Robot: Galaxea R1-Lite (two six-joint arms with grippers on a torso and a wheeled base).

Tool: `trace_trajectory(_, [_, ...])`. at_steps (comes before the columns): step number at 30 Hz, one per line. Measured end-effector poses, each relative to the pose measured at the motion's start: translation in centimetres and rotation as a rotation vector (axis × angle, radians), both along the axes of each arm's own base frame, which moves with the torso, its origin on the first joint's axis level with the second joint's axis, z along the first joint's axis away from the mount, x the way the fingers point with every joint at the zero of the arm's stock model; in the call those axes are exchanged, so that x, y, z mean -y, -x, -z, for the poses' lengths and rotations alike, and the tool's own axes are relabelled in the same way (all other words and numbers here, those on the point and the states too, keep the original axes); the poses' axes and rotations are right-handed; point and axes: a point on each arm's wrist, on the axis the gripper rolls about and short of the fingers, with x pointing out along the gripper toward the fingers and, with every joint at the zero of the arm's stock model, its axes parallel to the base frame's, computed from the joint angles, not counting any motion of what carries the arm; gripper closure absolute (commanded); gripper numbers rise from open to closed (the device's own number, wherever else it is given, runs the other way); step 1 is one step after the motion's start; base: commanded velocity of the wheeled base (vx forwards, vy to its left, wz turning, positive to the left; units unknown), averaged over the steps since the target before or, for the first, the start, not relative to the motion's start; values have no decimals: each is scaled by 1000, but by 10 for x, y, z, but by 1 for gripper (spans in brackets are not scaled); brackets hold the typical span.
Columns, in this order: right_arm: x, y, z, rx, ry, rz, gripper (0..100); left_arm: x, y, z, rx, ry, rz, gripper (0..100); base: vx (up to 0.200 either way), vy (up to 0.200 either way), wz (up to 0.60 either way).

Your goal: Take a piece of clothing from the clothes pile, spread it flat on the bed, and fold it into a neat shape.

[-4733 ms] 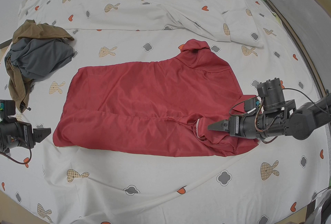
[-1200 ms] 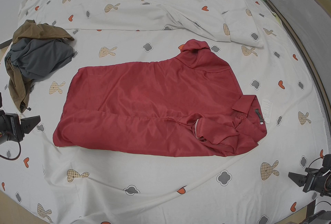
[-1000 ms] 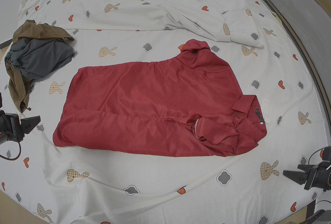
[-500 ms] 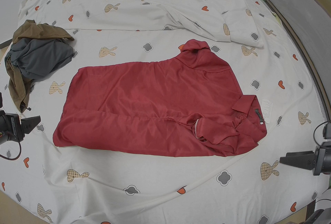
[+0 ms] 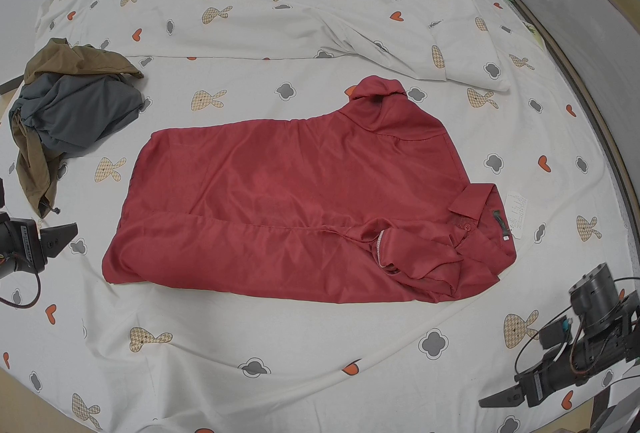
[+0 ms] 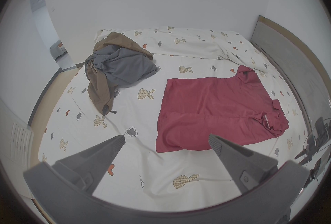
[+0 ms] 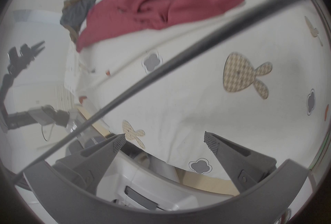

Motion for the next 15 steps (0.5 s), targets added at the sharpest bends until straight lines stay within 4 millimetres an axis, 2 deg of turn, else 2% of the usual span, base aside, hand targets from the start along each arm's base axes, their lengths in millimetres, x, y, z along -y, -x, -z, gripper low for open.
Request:
trace_trajectory(6, [-4, -2, 20, -13, 41, -21, 0, -1, -1, 0, -1, 1, -6, 0, 0, 0, 0])
trace_trajectory(15, [13, -6, 32, 50, 95, 124, 0, -1, -2, 1, -7, 1, -8, 0, 0, 0, 0])
